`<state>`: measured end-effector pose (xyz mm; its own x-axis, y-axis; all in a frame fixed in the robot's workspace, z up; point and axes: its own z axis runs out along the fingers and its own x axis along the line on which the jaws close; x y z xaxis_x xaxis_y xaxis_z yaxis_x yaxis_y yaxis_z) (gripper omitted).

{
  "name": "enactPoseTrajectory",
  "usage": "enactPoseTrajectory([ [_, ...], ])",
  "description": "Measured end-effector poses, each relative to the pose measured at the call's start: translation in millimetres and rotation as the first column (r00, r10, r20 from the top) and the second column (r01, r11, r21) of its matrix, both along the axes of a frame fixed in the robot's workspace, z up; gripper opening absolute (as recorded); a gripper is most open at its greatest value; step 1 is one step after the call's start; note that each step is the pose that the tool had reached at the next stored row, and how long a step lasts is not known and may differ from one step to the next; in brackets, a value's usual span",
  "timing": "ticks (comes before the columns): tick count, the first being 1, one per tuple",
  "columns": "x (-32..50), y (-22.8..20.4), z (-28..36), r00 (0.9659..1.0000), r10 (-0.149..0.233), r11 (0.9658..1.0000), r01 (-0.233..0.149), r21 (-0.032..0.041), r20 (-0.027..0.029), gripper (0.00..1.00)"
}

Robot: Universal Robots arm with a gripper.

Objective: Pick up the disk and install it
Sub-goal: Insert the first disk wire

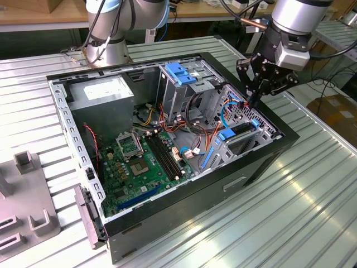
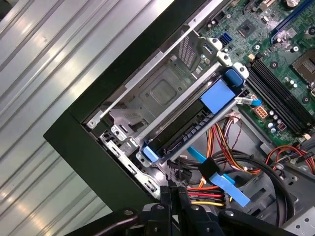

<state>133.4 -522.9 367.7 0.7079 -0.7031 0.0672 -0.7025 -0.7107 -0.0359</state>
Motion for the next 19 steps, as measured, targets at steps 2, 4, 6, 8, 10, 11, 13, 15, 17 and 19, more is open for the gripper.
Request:
enactPoseTrajectory([
  [2,0.0,0.0,-0.1,0.9997,-0.024,0.9997,0.024,0.0000,0.0000,0.17],
  [4,0.0,0.0,-0.3,0.9989,-0.047,0.9989,0.047,-0.0001,0.0000,0.17],
  [6,0.0,0.0,-0.5,0.9959,-0.090,0.9959,0.090,0.0000,0.0000,0.17],
  [8,0.0,0.0,-0.5,0.9927,-0.121,0.9927,0.121,0.0000,0.0000,0.17],
  [10,0.0,0.0,-0.6,0.9893,-0.146,0.9893,0.146,0.0000,0.0000,0.17],
  [11,0.0,0.0,-0.6,0.9879,-0.155,0.9879,0.155,0.0000,0.0000,0.17],
  [13,0.0,0.0,-0.7,0.9838,-0.179,0.9838,0.179,-0.0001,0.0000,0.17],
  [15,0.0,0.0,-0.7,0.9793,-0.203,0.9793,0.203,-0.0002,0.0000,0.17],
  [17,0.0,0.0,-0.8,0.9735,-0.229,0.9735,0.229,-0.0002,0.0000,0.17],
  [19,0.0,0.0,-0.8,0.9681,-0.251,0.9681,0.251,-0.0002,0.0000,0.17],
])
